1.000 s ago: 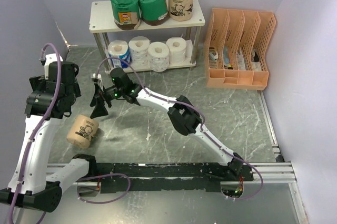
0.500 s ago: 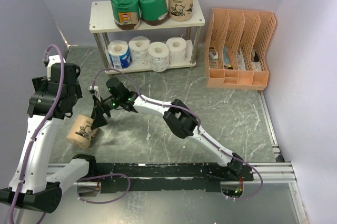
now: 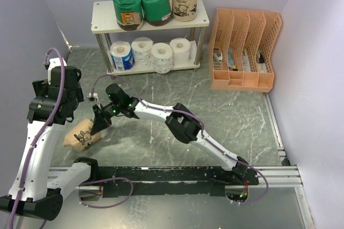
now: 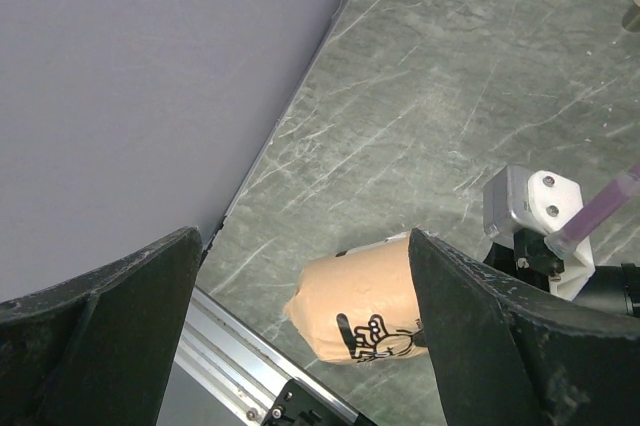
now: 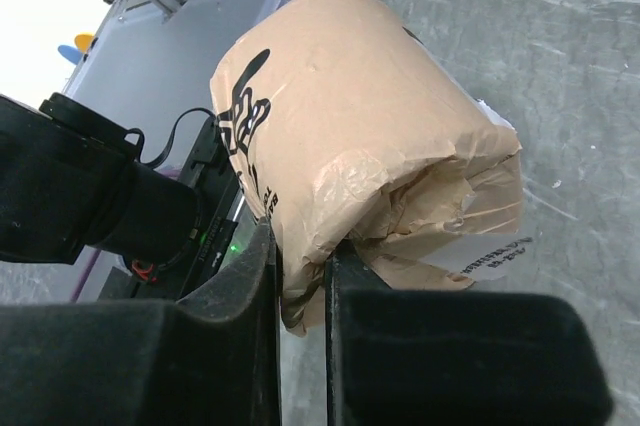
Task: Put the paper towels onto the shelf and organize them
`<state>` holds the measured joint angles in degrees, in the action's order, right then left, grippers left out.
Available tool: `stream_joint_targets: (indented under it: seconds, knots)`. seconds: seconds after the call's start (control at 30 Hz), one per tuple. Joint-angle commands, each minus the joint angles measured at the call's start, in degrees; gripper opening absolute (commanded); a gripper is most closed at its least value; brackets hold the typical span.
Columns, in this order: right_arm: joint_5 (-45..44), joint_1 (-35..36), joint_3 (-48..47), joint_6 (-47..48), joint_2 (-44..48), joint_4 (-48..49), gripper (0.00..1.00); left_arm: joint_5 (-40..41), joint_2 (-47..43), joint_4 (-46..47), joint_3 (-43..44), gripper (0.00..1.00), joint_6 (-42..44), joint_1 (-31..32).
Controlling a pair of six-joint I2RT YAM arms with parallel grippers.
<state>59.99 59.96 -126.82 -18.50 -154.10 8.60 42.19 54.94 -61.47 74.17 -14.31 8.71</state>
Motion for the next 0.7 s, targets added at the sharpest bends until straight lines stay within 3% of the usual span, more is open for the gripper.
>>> stream_joint_targets:
  seconds: [0.0, 0.27, 0.4, 0.67]
  knots:
    - [-1.75, -1.10, 2.47, 3.11, 5.22, -1.87, 0.00, -0.53, -0.41, 1.51, 1.13, 0.96, 0.55, -0.27]
    - [-2.89, -9.08, 6.13, 8.01, 14.94, -6.15, 0.00, 0.71, -0.61, 1.41, 3.50, 0.96, 1.12, -0.27]
    - [-5.25, -14.74, 7.76, 14.29, 19.56, -13.63, 0.00, -1.22, -0.51, 1.80, 2.07, 0.96, 0.28, -0.27]
    - [-24.26, -16.89, 4.85, 54.62, 31.93, -49.34, 0.00, -5.39, -1.71, 7.13, -5.36, 0.96, -1.00, -0.27]
